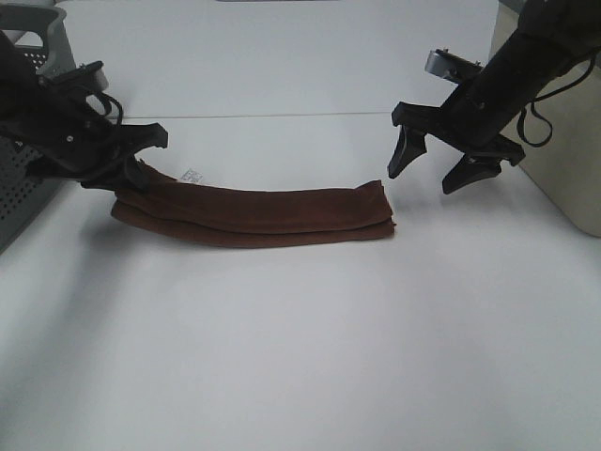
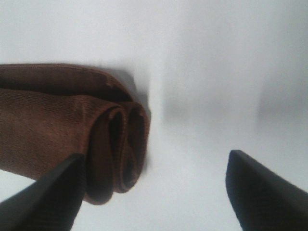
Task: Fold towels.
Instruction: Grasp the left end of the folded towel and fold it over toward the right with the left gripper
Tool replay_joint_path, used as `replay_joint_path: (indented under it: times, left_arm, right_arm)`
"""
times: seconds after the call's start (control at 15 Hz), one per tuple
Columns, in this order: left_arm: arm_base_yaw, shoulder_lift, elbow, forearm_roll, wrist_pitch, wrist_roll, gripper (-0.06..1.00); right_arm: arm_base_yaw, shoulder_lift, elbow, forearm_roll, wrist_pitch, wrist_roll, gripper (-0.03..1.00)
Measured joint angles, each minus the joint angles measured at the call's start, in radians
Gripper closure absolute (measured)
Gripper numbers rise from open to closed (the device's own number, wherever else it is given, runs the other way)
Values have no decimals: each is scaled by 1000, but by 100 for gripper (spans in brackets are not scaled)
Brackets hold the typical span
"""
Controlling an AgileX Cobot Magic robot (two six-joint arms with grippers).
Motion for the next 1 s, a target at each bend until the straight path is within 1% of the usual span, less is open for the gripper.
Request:
replay_joint_path:
  times: [0.13, 0.2, 0.27, 0.33, 0.47, 0.67, 0.73, 0.87, 1.0]
  left_arm:
    - [0, -70, 0, 110, 53, -70, 90]
    - [0, -91, -6, 122, 76, -89, 90]
    - [0, -91, -6, 122, 76, -89, 90]
    - [-10, -103, -62, 119, 146, -152, 90]
    - [-49, -103, -120, 116, 164, -238, 90]
    - [-148, -99, -144, 108, 94, -316, 90]
    - [-176, -86, -145, 91, 62, -342, 90]
    - [-228, -35, -147, 24, 4, -377, 89]
    - [-272, 36, -159, -48, -48, -385, 80]
  right_arm:
    - [0, 0, 0, 0, 33, 0, 21]
    - [0, 0, 0, 0, 49, 0, 21]
    - [0, 0, 0, 0, 49, 0, 21]
    - [0, 0, 0, 8, 60, 0, 21]
    - [0, 0, 0, 14, 71, 0, 21]
    - [0, 0, 0, 18, 73, 0, 21]
    - [0, 0, 0, 18, 75, 0, 21]
    - [0, 0, 0, 18, 76, 0, 21]
    - [0, 0, 0, 18, 76, 0, 21]
